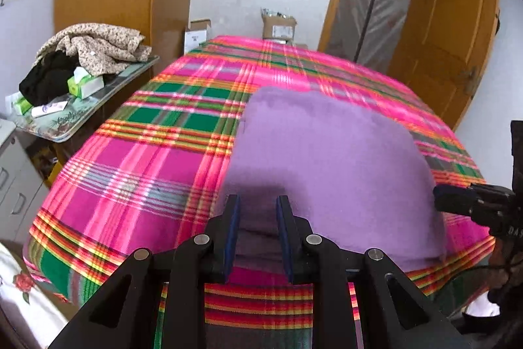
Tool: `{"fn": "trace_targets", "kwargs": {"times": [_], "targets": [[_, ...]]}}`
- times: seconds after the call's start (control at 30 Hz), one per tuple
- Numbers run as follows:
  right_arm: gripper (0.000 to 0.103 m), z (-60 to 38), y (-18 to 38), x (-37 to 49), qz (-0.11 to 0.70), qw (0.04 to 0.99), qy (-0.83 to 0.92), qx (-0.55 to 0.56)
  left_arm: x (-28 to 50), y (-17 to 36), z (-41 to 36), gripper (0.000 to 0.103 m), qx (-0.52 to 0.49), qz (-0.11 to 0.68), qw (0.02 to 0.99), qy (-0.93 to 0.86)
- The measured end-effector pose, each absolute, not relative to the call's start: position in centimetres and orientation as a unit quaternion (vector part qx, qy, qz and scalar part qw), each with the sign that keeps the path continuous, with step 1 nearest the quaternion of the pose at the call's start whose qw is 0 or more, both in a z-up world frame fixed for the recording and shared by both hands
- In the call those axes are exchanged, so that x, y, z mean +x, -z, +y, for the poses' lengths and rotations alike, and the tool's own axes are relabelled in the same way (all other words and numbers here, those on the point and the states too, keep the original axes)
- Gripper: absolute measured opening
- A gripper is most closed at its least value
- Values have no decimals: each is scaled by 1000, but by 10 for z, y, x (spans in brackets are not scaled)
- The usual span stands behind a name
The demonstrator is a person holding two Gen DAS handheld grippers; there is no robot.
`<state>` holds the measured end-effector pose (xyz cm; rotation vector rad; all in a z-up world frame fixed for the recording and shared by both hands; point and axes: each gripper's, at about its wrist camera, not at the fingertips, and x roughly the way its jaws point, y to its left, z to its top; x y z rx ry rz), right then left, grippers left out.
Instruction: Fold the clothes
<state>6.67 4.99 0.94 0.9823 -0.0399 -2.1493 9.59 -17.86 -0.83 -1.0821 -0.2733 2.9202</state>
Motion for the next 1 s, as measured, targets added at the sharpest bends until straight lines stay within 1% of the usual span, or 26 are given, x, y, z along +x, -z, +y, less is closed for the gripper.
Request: {"fn": "trace_targets", "kwargs": {"times": [0.33,0.67,0.73,0.9,1.0], "targets": [[15,53,-8,70,-16,378,840,389,94,6,-177,23,-354,-83,1,-932],[16,63,-15,74,-23,363,848,385,94,-8,-172,23,-349,-65,-20,-934],[25,66,-17,74,-29,361,850,382,92,-11,-173,23,-347,-62,-23,-935],[37,75,-17,66,-57,354,850,386,86,-15,-175,23,-343,-56,-28,-937],[42,80,-15,61,-77,350,847,392,80,-14,-179,23,-346,-51,-32,-936]]}}
